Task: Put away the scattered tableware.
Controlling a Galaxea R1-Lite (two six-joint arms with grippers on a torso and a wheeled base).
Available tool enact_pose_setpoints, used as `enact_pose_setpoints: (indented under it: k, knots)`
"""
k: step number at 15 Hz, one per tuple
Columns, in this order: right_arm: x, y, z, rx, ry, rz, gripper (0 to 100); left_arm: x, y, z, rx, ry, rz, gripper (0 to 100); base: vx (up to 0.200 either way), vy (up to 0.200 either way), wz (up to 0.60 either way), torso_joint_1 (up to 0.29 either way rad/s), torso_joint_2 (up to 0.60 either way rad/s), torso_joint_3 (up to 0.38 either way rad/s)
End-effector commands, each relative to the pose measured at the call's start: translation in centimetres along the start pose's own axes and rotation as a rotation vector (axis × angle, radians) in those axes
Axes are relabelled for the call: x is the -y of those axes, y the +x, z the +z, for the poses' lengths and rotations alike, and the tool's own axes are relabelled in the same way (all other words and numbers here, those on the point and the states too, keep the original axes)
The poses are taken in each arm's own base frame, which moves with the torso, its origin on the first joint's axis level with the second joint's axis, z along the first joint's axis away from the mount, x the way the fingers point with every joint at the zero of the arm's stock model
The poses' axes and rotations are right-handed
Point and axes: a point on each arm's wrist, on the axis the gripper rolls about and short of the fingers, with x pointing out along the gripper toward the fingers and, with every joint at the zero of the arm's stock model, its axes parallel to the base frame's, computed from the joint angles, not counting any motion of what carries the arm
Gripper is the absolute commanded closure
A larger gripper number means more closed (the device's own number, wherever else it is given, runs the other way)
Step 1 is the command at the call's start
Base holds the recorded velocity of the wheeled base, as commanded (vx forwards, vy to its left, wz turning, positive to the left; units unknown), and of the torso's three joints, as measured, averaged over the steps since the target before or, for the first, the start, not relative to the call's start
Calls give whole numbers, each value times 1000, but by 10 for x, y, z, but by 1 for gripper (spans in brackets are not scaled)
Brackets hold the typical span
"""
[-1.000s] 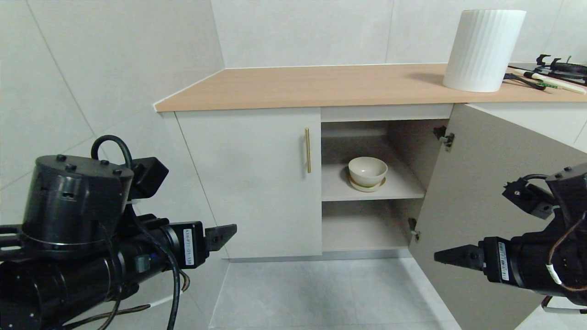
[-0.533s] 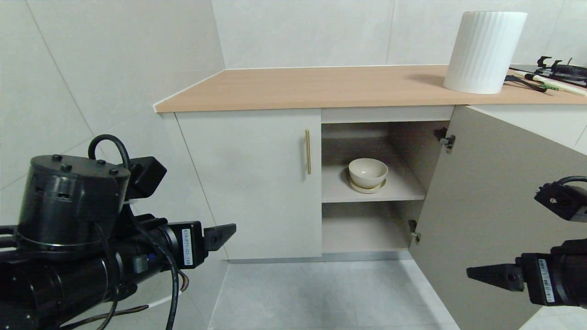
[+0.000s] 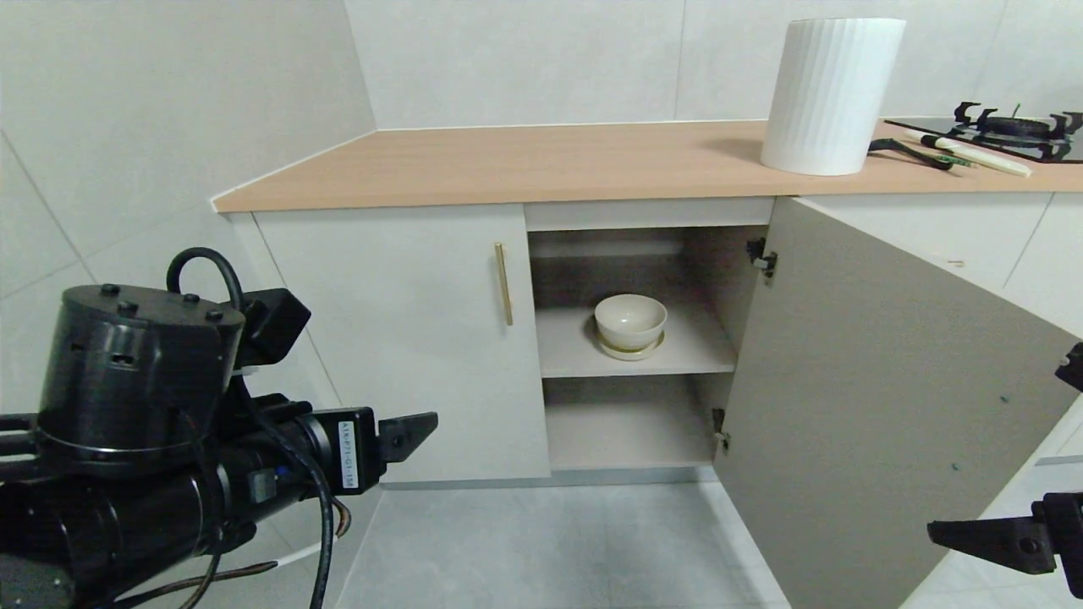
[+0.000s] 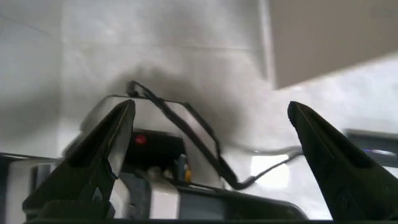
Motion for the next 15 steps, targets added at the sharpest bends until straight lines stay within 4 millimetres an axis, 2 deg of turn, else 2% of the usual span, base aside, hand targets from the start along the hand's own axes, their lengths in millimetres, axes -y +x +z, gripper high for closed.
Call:
enact_pose_setpoints:
  k: [1, 4, 6, 10, 15]
  knots:
    - [1, -3, 0, 0, -1, -5, 0, 0, 1, 0, -2, 0, 1, 0, 0, -200, 0, 2, 2, 17]
    - [3, -4, -2, -10, -8, -48, 0, 0, 0, 0, 0, 1, 0, 0, 0, -200, 0, 5, 2, 2]
    - [7, -9, -1, -35, 4, -83, 0, 0, 0, 0, 0, 1, 0, 0, 0, 0, 0, 0, 0, 0]
    - [32, -6, 9, -11, 51, -261, 0, 0, 1, 0, -2, 1, 1, 0, 0, 0, 0, 0, 0, 0]
    - [54, 4, 26, 58, 149, -364, 0, 0, 1, 0, -3, 0, 1, 0, 0, 0, 0, 0, 0, 0]
